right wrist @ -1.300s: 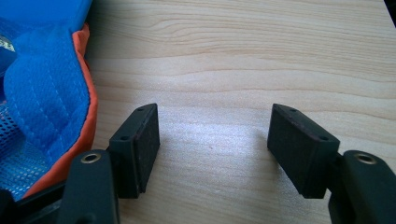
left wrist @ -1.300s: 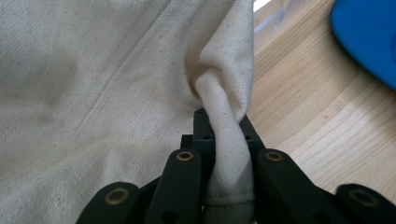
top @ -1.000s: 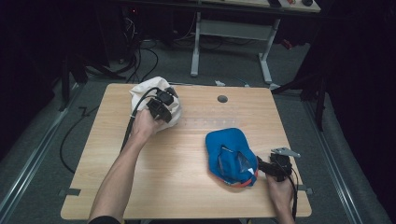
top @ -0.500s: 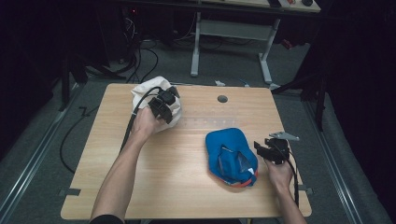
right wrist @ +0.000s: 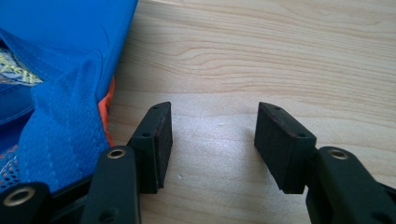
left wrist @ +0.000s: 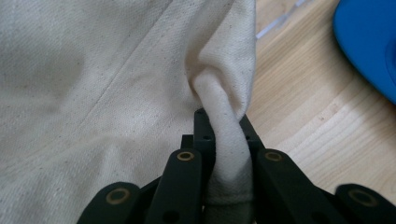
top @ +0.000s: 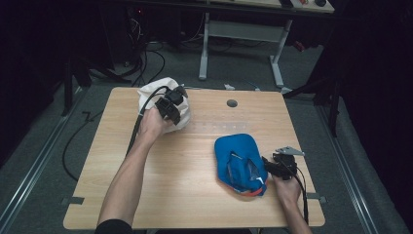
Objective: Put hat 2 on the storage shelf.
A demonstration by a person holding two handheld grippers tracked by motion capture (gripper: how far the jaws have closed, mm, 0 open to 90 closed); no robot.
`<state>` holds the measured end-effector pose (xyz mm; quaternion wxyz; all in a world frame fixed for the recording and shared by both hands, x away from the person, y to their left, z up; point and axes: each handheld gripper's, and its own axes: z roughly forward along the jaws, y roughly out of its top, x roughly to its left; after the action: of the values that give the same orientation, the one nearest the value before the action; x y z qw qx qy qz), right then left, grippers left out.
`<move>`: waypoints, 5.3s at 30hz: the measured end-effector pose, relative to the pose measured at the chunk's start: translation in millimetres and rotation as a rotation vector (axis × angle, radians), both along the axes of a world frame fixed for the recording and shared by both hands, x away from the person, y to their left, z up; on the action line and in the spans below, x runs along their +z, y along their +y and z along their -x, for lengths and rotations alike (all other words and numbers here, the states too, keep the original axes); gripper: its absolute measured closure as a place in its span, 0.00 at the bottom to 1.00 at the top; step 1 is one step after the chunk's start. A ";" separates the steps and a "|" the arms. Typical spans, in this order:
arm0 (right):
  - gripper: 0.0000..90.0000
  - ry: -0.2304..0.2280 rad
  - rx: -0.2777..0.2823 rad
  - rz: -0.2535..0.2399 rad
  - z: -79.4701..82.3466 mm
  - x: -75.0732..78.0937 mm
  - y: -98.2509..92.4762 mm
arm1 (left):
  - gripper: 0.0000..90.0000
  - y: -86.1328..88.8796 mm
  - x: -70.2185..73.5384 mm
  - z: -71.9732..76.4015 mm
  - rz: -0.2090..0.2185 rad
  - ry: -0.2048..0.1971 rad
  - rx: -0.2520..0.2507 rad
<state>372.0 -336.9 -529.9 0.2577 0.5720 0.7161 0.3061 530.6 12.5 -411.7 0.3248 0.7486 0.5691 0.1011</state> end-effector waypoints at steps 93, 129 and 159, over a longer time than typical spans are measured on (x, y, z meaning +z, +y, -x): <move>0.42 0.007 0.001 0.001 2.9 -0.3 3.8 | 0.39 66.4 -10.6 116.7 0.402 -0.392 0.122; 0.43 -0.136 0.109 -0.186 34.6 29.2 14.4 | 0.32 75.5 -134.7 158.2 0.326 -0.425 0.253; 0.96 -0.029 0.208 -0.216 6.6 19.8 30.2 | 0.30 74.5 -134.7 160.7 0.318 -0.422 0.255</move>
<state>365.4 -306.6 -510.1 0.1719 0.5147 0.7304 0.4149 369.9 87.0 -546.5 0.5338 0.5730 0.5873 0.2043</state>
